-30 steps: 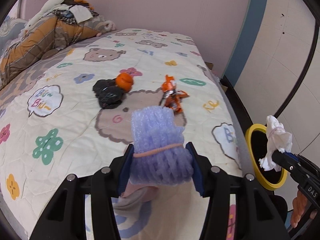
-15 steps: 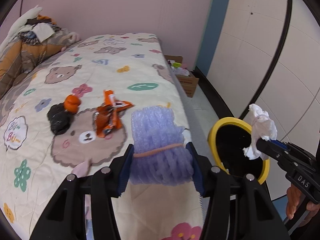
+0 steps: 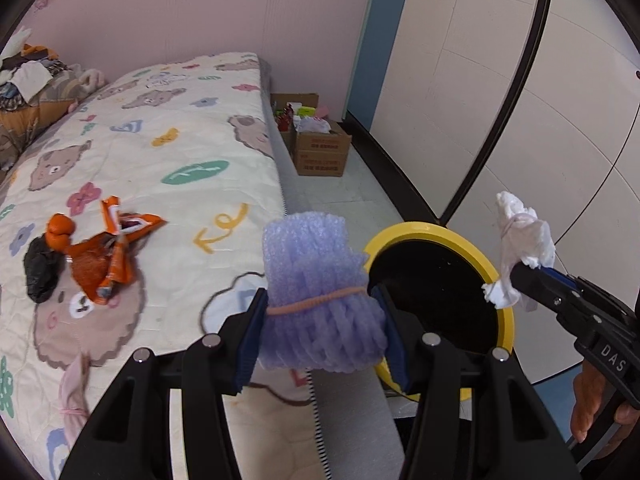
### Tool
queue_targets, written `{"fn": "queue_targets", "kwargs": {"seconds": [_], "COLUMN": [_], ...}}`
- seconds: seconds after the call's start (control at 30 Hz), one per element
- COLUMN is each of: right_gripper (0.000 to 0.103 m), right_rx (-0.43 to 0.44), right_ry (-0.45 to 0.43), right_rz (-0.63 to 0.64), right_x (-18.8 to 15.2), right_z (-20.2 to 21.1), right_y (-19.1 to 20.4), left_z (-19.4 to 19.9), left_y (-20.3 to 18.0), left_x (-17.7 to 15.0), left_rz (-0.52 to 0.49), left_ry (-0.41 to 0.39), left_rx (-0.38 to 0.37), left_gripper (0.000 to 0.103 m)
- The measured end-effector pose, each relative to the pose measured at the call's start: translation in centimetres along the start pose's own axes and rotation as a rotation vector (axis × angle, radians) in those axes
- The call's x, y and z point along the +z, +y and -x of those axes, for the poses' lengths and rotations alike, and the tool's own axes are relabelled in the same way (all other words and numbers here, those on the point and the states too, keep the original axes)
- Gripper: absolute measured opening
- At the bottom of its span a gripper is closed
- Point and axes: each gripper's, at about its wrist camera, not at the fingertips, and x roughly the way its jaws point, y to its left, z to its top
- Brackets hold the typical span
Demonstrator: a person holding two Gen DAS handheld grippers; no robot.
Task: Collect trash
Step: 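Carry the purple mesh net and white tissue over the bin with both tools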
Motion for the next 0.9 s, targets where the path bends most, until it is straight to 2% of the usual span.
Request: {"fn": "queue_targets", "kwargs": {"seconds": [0.5, 0.67, 0.9], "right_gripper": [0.019, 0.019, 0.019], "right_rx": [-0.061, -0.075, -0.098], "right_ry": [0.045, 0.068, 0.098], "right_rz": [-0.102, -0.131, -0.163], "right_x": [-1.1, -1.5, -2.2], "right_z": [-3.4, -4.6, -6.3], "right_y": [-6.8, -8.6, -10.3], "left_z": [-7.3, -8.8, -10.4], "left_y": [-5.0, -6.1, -7.1], "left_x": [0.2, 0.0, -0.6], "left_rz": [-0.056, -0.052, -0.07], "left_ry": [0.105, 0.139, 0.164], "left_rx": [-0.06, -0.089, -0.091], "left_gripper": [0.05, 0.05, 0.051]}}
